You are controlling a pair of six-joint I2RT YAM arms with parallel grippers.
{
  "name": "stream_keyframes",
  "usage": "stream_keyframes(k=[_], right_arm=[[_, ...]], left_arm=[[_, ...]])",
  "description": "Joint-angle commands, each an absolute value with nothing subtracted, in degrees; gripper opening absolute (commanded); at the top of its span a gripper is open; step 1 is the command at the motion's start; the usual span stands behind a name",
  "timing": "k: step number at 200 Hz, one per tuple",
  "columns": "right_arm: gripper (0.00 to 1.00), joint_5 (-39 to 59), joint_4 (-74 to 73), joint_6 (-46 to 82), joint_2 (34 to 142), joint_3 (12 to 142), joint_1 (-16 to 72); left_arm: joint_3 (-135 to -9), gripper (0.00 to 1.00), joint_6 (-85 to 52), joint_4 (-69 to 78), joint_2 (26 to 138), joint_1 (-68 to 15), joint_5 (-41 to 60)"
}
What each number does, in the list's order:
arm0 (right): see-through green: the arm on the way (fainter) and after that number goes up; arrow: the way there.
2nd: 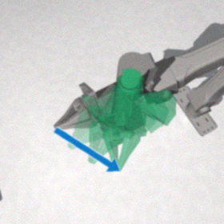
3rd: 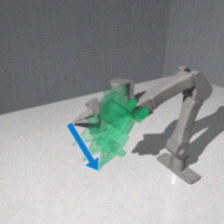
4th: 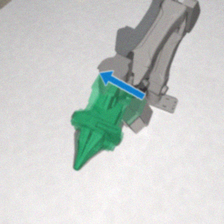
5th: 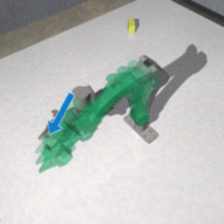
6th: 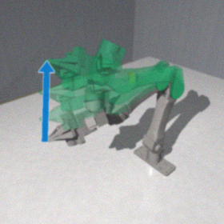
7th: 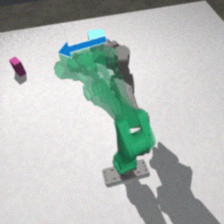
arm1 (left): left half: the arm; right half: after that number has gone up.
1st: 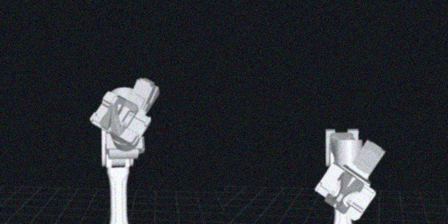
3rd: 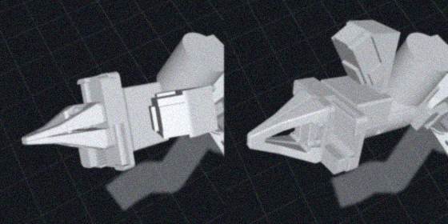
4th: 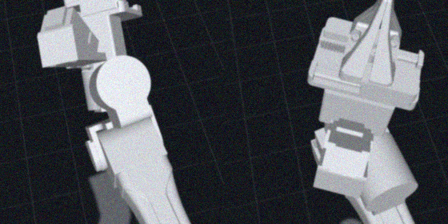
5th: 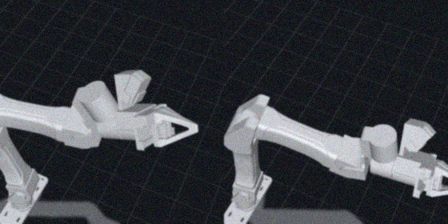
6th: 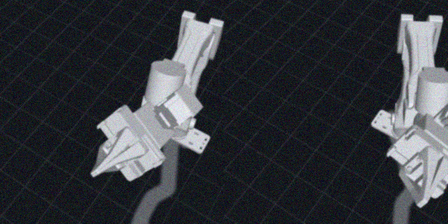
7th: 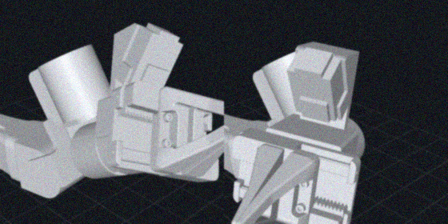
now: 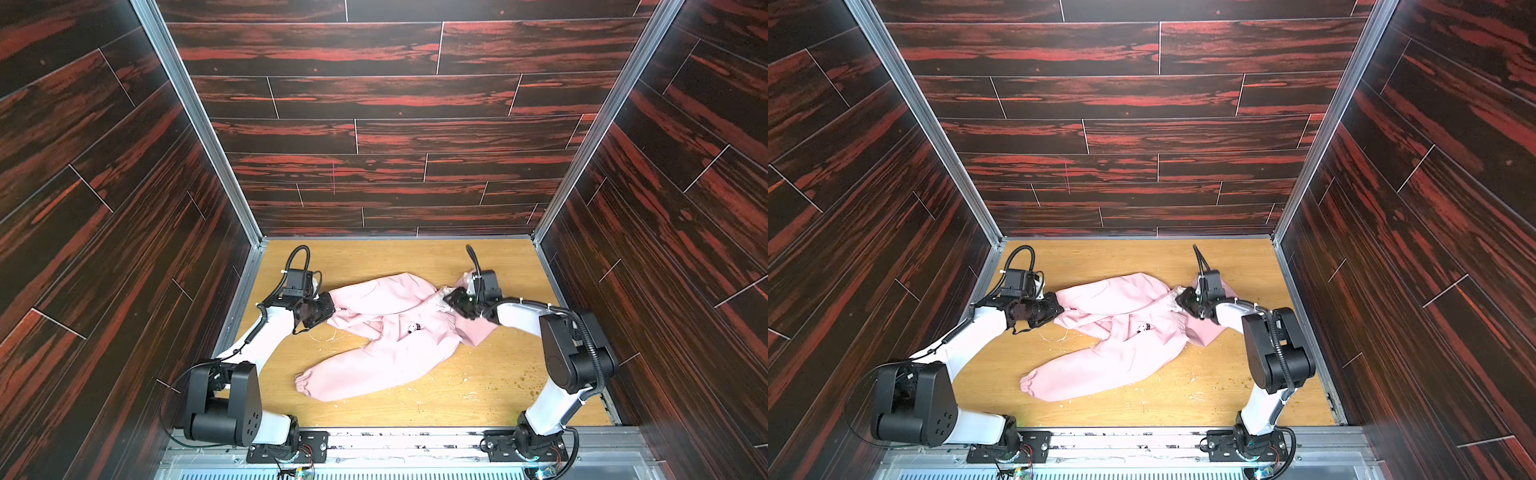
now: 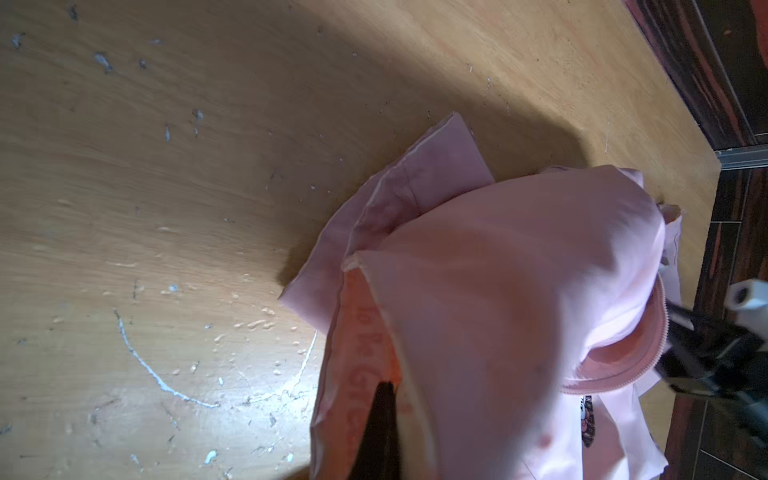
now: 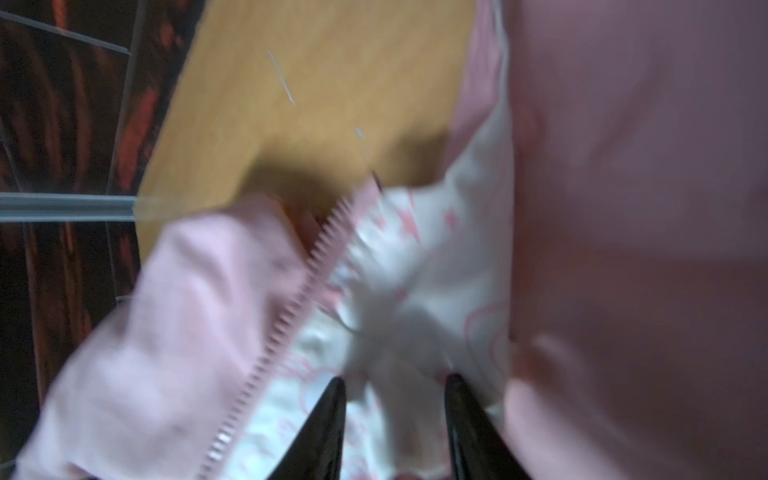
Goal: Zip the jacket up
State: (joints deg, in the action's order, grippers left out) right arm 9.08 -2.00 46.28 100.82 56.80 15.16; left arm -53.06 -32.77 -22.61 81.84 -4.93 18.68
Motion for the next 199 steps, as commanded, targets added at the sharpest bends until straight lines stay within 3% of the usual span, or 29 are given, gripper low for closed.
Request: stream_keyframes(k=[1,67,144,199], right_arm=[[0.42,3.67,8.32,46.0,100.67,65.15,14.95],[0.42,-0.4,36.32,47.6,115.75,92.37,16.93],[0.4,0.33,41.61,47.56,124.27,97.65,21.27],[0.19,-0.26,39.74,47.81,122.42,94.35,21.28]], left_arm=[[-54.7,0.0,-31.55,-22.5,81.3,-4.66,19.32],[-54.03,0.0,-31.58,-22.59,80.39,-4.64,19.91],[-53.0,0.0,-32.21,-21.71,80.23,-4.58,20.05],[-52.41,0.0,-32.52,-21.53,79.89,-4.66,19.87]])
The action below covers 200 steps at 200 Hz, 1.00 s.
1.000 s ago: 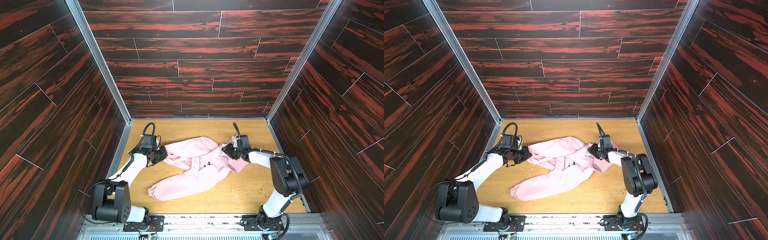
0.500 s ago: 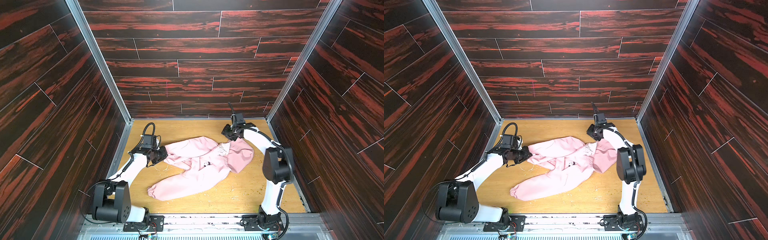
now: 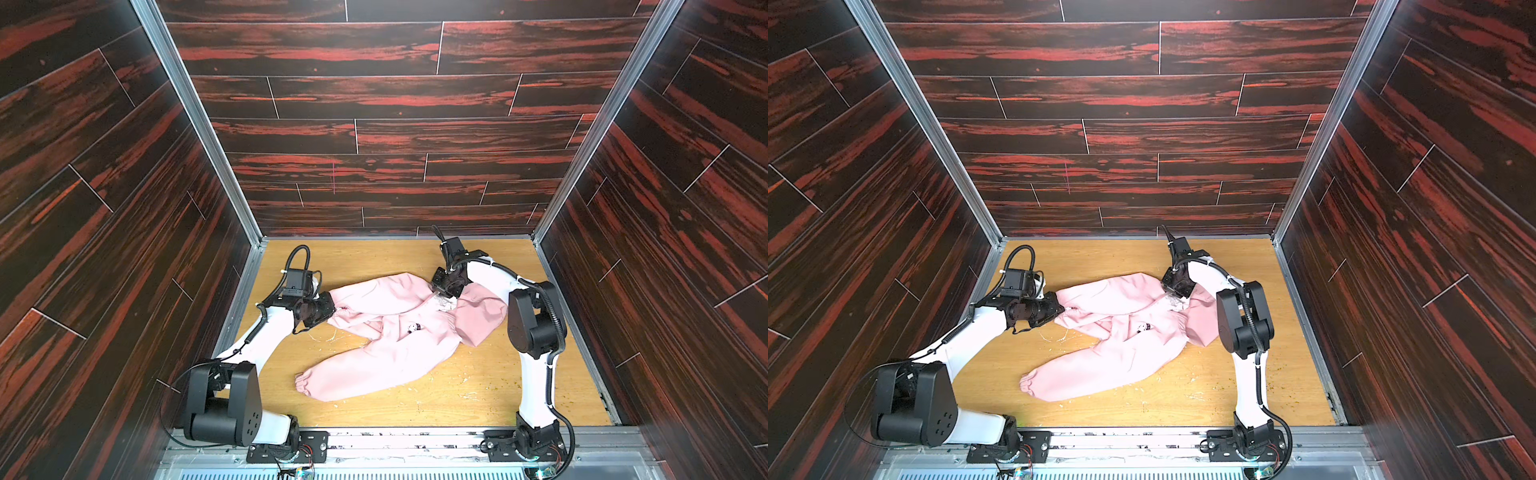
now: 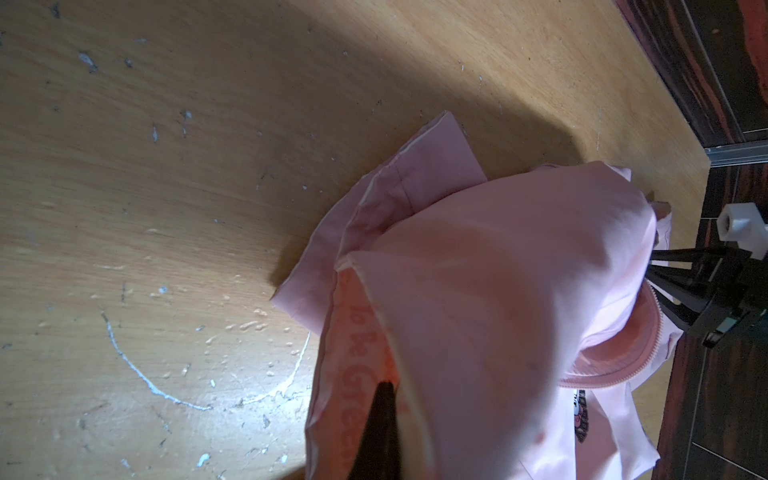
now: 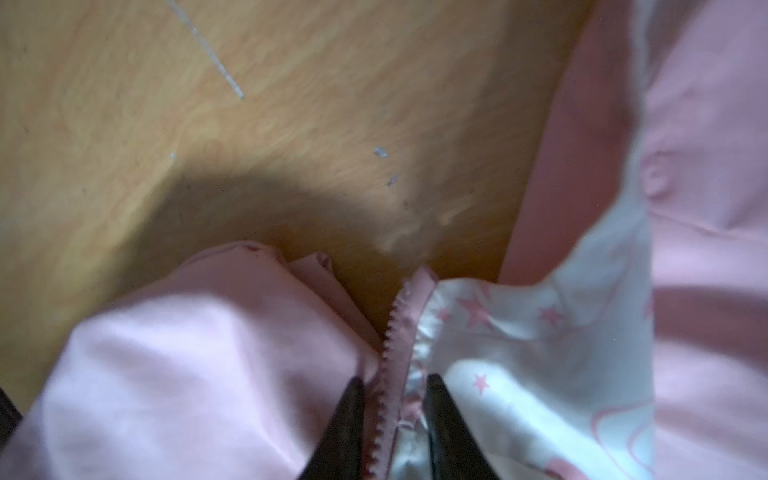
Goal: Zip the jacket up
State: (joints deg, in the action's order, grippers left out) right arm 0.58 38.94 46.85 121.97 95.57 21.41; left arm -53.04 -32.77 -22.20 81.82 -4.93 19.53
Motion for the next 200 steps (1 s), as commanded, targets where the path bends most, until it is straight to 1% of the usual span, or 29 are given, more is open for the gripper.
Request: stream_keyframes(k=[1,18,26,47,87,121,142,170,200], right_arm=[[0.18,-0.26,39.73,47.86,122.38,94.33,21.32],[0.11,-0.46,39.39,47.81,121.48,94.24,21.27],[0.06,-0.75,39.25,47.8,120.93,94.22,21.23],[0.0,-1.39,38.89,47.76,119.17,94.23,21.19],[0.0,-1.87,37.45,47.15,114.95,93.97,20.45],[0.0,0.41,29.86,45.01,108.92,91.63,18.21],[0.0,4.4,22.09,44.02,104.78,87.98,15.78],[0.0,5.97,14.46,40.21,100.27,83.45,14.9],[0.0,7.96,5.4,40.02,96.31,71.84,14.68]], left_arm=[[-52.35,0.0,-32.48,-21.53,79.89,-4.66,19.91],[-52.3,0.0,-32.52,-21.53,79.72,-4.61,19.87],[-52.28,0.0,-32.52,-21.53,79.72,-4.66,19.78],[-52.21,0.0,-32.52,-21.61,79.71,-4.66,19.78],[-52.25,0.0,-32.7,-21.53,79.63,-4.65,19.58],[-52.95,0.0,-32.6,-21.36,79.69,-4.61,19.08],[-54.1,0.0,-32.27,-21.53,80.04,-4.52,19.21],[-55.75,0.0,-32.28,-21.45,80.45,-4.32,19.73],[-56.94,0.0,-32.66,-20.66,80.19,-3.97,20.14]])
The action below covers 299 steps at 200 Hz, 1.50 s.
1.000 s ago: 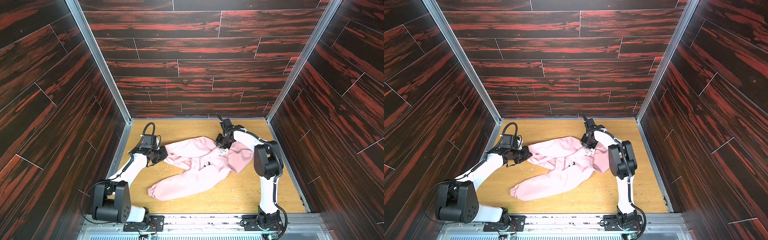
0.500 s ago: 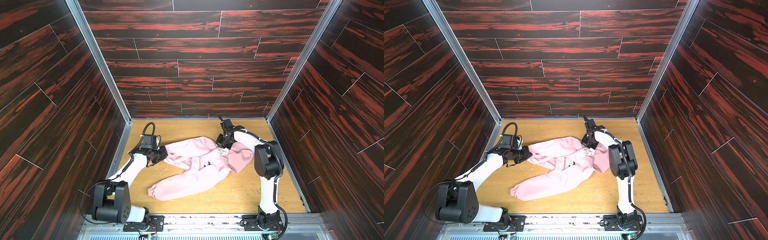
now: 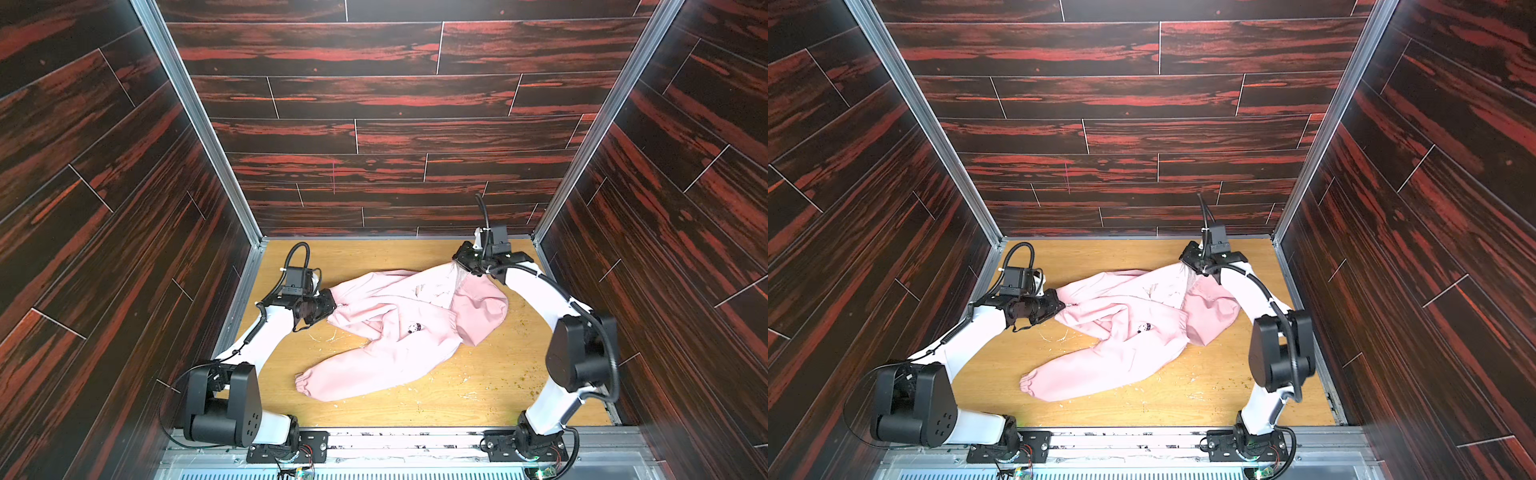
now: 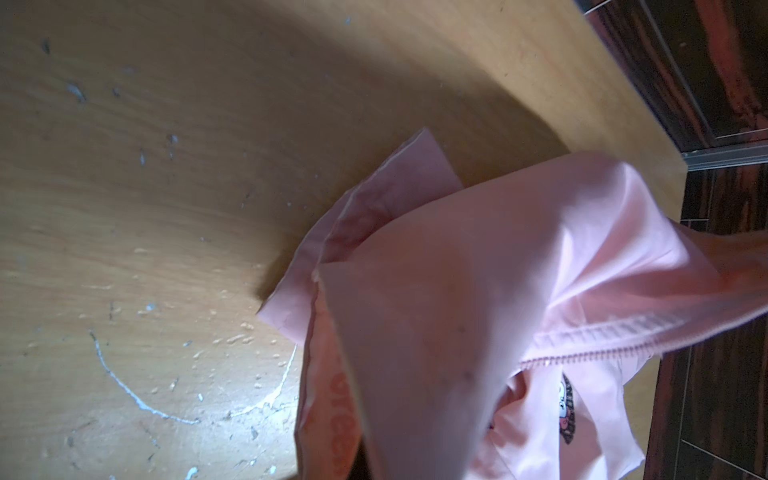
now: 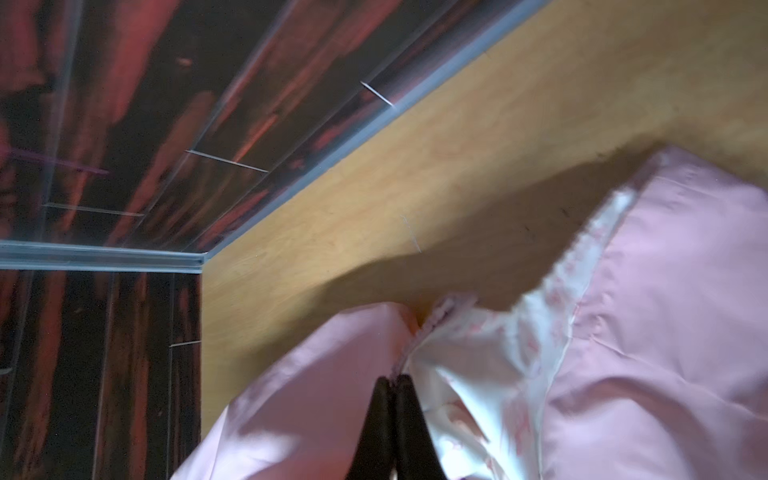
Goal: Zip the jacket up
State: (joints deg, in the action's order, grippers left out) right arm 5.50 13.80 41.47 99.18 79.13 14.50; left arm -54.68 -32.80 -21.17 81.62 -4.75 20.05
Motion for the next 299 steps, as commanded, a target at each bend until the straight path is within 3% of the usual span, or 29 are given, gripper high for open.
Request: stream_keyframes(k=[1,36,96,113,182,240,299], right_arm=[[0.0,8.16,5.12,40.05,96.23,71.34,14.68],[0.0,8.53,-4.24,43.61,93.95,55.81,14.64],[0.0,9.85,-9.5,51.42,94.49,45.69,12.59],[0.1,10.86,-11.38,52.75,93.6,43.67,11.44],[0.38,10.23,-6.63,51.46,90.98,46.72,10.79],[0.44,12.14,-5.64,50.75,93.53,52.23,10.78],[0.41,10.88,-0.8,50.28,98.85,57.22,10.73]], left_arm=[[-56.99,0.0,-32.68,-20.66,80.22,-3.96,20.18],[-57.56,0.0,-32.98,-20.67,79.91,-3.43,20.4],[-56.95,0.0,-32.8,-21.27,79.5,-3.13,20.74],[-56.57,0.0,-32.96,-21.18,79.29,-3.16,20.8],[-55.98,0.0,-32.82,-20.92,78.77,-3.09,21.57],[-55.53,0.0,-32.87,-20.65,78.84,-3.07,22.1],[-55.28,0.0,-33.31,-20.56,78.64,-3.12,21.97]])
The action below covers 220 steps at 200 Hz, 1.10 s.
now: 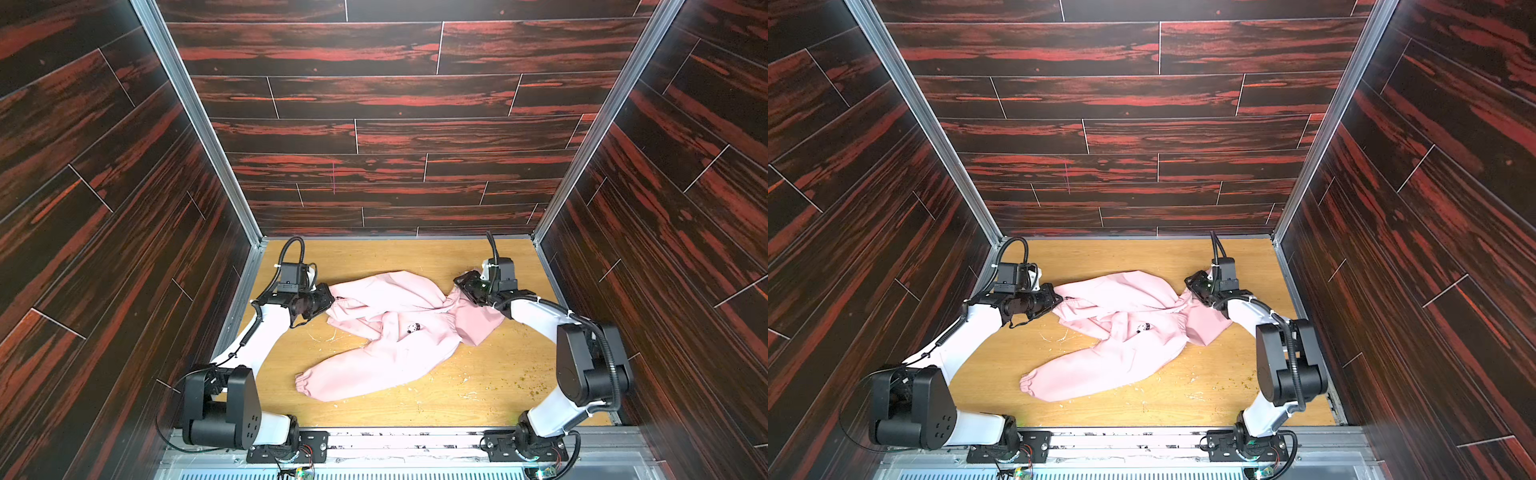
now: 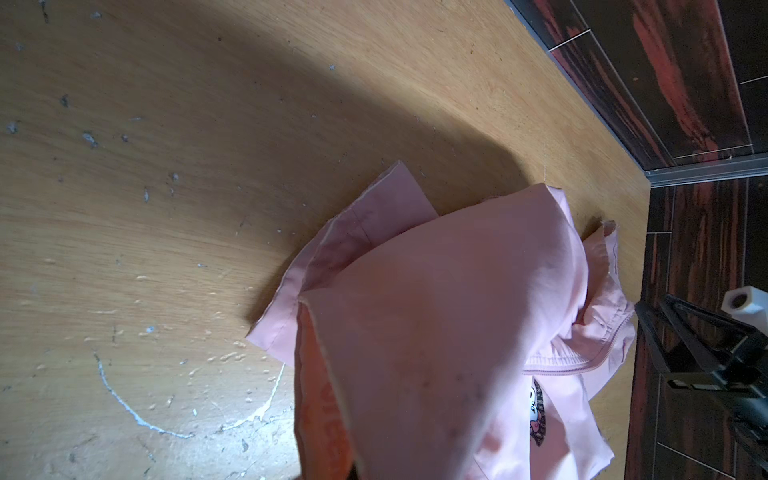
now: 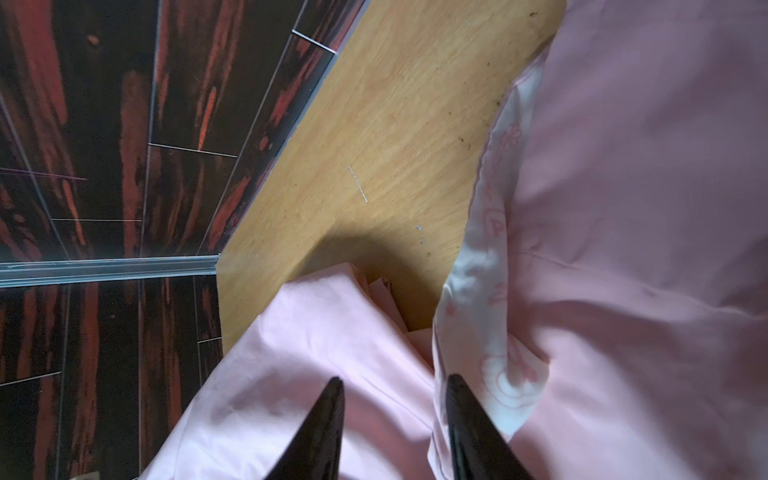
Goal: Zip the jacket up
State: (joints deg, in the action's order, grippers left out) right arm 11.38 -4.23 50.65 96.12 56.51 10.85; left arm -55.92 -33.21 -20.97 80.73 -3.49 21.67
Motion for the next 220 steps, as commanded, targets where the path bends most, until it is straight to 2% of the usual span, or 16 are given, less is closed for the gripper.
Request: stream_keyframes(k=[1,26,94,123,154,188,220], right_arm=[[0.41,10.89,-0.79,50.28,98.86,57.22,10.72],[0.37,10.78,-0.77,50.37,99.4,56.37,10.76],[0.35,11.43,-3.32,51.58,99.94,53.22,10.82],[0.14,11.9,-3.96,51.72,100.15,53.65,10.77],[0.0,11.59,-2.61,50.57,98.44,56.34,10.67],[0.0,13.28,-2.05,48.12,95.95,61.83,8.42],[0.0,16.67,-2.07,47.22,96.27,64.62,3.42]], left_arm=[[-55.33,0.0,-33.31,-20.56,78.65,-3.1,21.93],[-55.3,0.0,-33.27,-20.67,78.66,-3.11,21.76],[-55.8,0.0,-33.18,-21.3,78.84,-3.1,21.55],[-55.88,0.0,-32.96,-21.73,78.65,-3.08,21.4],[-56.46,0.0,-32.87,-21.93,78.57,-2.94,21.49],[-57.89,0.0,-32.28,-22.32,78.3,-2.16,21.86],[-58.83,0.0,-30.82,-21.99,77.39,-1.44,26.83]])
